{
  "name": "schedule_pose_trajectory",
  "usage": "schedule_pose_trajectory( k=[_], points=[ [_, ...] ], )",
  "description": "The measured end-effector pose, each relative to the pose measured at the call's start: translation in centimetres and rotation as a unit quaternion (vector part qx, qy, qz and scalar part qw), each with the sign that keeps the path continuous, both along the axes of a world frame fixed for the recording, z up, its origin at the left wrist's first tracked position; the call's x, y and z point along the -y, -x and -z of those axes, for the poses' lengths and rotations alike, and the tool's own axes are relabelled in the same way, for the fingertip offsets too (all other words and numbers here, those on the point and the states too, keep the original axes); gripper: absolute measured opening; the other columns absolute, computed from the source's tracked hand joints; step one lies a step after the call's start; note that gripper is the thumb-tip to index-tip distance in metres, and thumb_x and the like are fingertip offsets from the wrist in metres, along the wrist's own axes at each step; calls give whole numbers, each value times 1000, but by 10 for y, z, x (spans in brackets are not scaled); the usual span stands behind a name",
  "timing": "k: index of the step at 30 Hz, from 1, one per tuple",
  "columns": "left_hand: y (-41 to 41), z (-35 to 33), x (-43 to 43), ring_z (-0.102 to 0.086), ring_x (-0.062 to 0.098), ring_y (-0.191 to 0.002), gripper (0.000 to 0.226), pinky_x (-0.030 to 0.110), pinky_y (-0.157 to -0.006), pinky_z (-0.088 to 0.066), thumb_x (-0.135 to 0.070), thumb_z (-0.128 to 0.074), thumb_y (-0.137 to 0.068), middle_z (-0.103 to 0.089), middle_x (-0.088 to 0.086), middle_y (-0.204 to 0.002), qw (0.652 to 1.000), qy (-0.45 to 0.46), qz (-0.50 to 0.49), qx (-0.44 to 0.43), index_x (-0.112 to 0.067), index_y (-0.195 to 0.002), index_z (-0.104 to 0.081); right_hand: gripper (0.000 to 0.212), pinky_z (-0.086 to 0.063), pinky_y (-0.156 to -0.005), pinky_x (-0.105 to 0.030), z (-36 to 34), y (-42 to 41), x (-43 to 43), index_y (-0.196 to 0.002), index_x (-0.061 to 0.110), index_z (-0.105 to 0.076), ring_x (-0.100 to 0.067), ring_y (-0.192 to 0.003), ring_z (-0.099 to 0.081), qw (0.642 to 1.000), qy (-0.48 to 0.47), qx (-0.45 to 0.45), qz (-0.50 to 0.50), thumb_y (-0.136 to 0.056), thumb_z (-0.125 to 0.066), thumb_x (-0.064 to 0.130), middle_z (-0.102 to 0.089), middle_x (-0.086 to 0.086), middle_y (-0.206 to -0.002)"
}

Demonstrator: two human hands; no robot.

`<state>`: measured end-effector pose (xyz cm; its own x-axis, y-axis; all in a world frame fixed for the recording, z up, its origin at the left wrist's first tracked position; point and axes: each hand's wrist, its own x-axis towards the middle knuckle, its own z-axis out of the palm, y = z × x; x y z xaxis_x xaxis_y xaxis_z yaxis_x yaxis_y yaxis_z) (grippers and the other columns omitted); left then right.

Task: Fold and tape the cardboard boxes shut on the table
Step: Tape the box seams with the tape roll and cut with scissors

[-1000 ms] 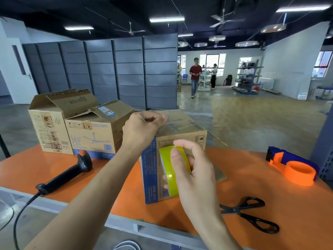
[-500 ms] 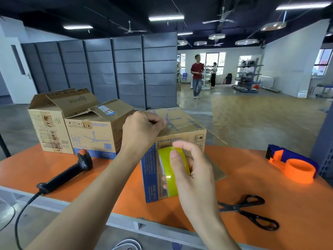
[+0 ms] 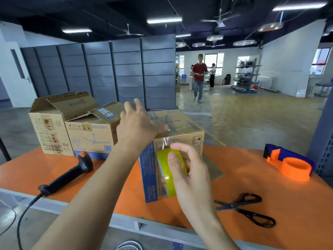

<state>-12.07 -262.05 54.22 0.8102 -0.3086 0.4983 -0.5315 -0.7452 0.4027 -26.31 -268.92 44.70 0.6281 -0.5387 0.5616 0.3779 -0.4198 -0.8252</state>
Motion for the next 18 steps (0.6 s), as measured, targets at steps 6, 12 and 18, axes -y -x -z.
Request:
schedule_pose_trajectory(
  k=[6,12,18],
  points=[
    [-7,14,-4,-59,16,-109,23,14,-74,-36,-15,-69,-91,-63,-10,-114,986,122,111,34,-31,-106,-75,16,-58,-87,-47,0,-1,-1,-115,43,-61,-9,-115,-59,1000,-12,4,-15,-101,-56,36,-61,31,-117],
    [3,28,-23,-57,-15,-101,37,17,-97,-41,-6,-51,-91,-67,-31,-100,958,130,247,66,-29,-96,-80,20,-58,-85,-48,0,-1,-1,-116,44,-59,-13,-108,-64,1000,5,0,-4,-97,-52,45,-60,32,-117],
    [2,33,-35,-52,-15,-120,31,2,-94,-36,-38,-49,-106,-64,-30,-128,951,23,300,70,-30,-124,-73,18,-59,-74,-45,1,0,-2,-119,45,-58,-14,-70,-74,1000,2,-7,-19,-104,-53,36,-63,24,-110]
  ],
)
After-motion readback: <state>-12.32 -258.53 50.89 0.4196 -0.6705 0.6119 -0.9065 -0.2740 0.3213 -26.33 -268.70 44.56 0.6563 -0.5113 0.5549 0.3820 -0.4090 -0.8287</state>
